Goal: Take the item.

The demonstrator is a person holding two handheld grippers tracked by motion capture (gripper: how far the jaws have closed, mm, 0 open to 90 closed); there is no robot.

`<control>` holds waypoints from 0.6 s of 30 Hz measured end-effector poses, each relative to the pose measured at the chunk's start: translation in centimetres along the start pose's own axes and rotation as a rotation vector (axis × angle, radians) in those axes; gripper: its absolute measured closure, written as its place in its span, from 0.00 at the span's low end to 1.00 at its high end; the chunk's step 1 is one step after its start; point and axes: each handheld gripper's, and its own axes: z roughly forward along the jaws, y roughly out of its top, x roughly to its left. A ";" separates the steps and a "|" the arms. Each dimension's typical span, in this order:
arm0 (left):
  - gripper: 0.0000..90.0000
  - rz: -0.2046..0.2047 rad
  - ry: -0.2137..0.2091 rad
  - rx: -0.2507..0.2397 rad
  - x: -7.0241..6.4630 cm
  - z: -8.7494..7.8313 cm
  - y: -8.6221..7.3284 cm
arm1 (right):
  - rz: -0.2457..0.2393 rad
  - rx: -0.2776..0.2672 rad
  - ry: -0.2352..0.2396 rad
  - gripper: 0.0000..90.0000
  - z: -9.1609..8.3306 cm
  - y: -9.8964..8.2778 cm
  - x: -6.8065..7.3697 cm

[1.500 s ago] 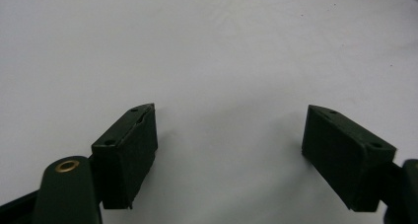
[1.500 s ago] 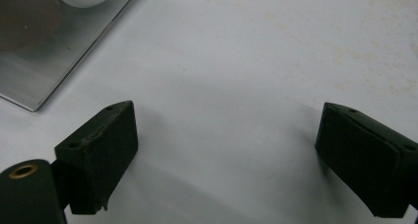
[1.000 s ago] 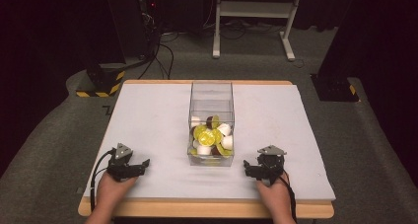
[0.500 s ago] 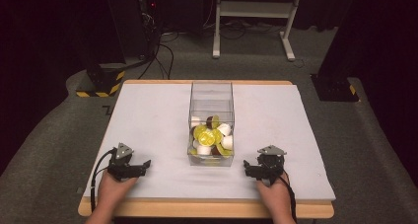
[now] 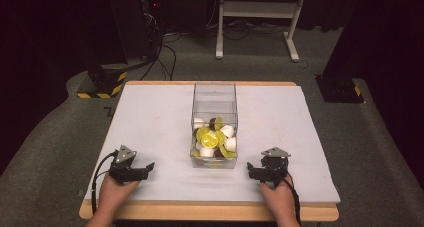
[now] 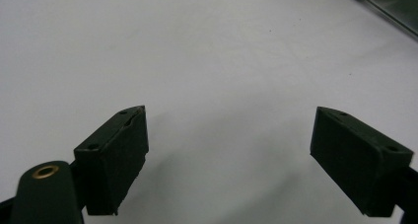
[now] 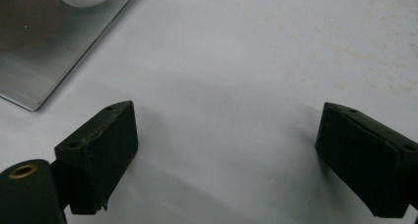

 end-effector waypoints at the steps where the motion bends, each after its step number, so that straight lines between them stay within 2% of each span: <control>1: 0.17 -0.007 -0.004 -0.011 -0.1 0.0 0.1 | 0.000 0.000 0.000 0.10 0.0 0.0 0.0; 15: 0.17 -0.007 -0.049 -0.042 -0.7 -0.6 0.3 | 0.000 0.000 0.000 0.10 0.0 0.0 0.0; 18: 0.17 0.011 -0.060 -0.045 -1.0 -0.8 0.4 | 0.000 0.000 0.000 0.10 0.0 0.0 0.0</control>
